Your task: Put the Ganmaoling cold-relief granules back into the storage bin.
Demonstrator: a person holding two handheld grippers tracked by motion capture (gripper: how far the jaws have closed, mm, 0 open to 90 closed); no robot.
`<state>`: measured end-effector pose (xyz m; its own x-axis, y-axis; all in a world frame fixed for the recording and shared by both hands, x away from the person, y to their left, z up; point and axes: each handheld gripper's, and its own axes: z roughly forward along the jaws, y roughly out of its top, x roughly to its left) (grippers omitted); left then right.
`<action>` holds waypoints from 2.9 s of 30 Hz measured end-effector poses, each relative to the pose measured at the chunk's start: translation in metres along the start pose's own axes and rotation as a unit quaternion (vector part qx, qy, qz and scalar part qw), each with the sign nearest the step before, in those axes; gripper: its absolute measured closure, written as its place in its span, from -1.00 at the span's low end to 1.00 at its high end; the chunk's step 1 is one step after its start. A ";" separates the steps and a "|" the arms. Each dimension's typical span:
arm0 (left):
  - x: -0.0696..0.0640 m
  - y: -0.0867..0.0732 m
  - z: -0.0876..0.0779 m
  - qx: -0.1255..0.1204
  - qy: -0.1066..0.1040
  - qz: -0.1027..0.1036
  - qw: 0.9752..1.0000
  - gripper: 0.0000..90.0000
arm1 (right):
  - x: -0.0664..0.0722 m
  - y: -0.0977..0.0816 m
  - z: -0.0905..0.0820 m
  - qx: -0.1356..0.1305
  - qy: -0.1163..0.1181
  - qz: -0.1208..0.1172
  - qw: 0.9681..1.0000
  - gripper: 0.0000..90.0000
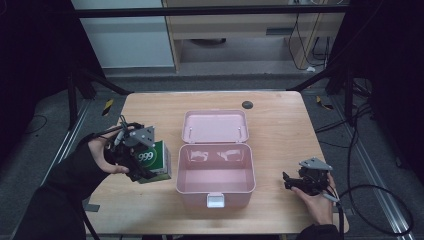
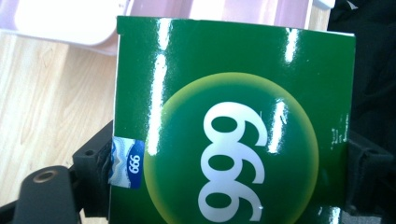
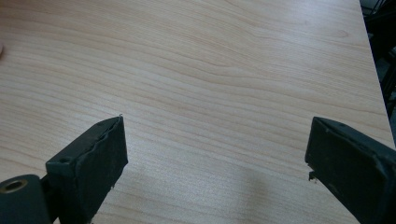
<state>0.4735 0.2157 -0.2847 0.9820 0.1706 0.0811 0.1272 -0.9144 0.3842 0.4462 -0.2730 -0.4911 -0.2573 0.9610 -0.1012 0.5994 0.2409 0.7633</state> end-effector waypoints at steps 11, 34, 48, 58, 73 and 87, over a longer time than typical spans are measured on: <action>-0.001 0.021 0.003 -0.015 0.000 0.010 1.000 -0.69 | 0.000 0.000 0.000 -0.001 0.000 -0.002 1.000 -0.87; -0.001 0.065 0.025 -0.008 -0.015 0.040 0.999 -0.69 | 0.000 0.000 0.001 0.000 -0.001 -0.005 1.000 -0.87; -0.001 0.084 0.043 -0.003 -0.027 0.053 0.998 -0.69 | 0.001 -0.001 0.002 0.002 0.002 -0.007 1.000 -0.87; 0.000 0.092 0.055 0.005 -0.034 0.059 0.998 -0.69 | 0.001 -0.001 0.002 0.003 0.004 -0.007 1.000 -0.87; 0.002 0.095 0.078 0.020 -0.044 0.067 0.997 -0.69 | 0.001 -0.002 0.003 0.005 0.005 -0.010 1.000 -0.87; 0.002 0.088 0.099 0.028 -0.056 0.064 0.996 -0.69 | 0.002 -0.002 0.003 0.007 0.004 -0.009 1.000 -0.87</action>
<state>0.5002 0.0996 -0.3418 0.9997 0.0132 0.0217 0.0054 -0.9456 0.3253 0.4467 -0.2716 -0.4940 -0.2748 0.9552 -0.1098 0.6043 0.2604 0.7530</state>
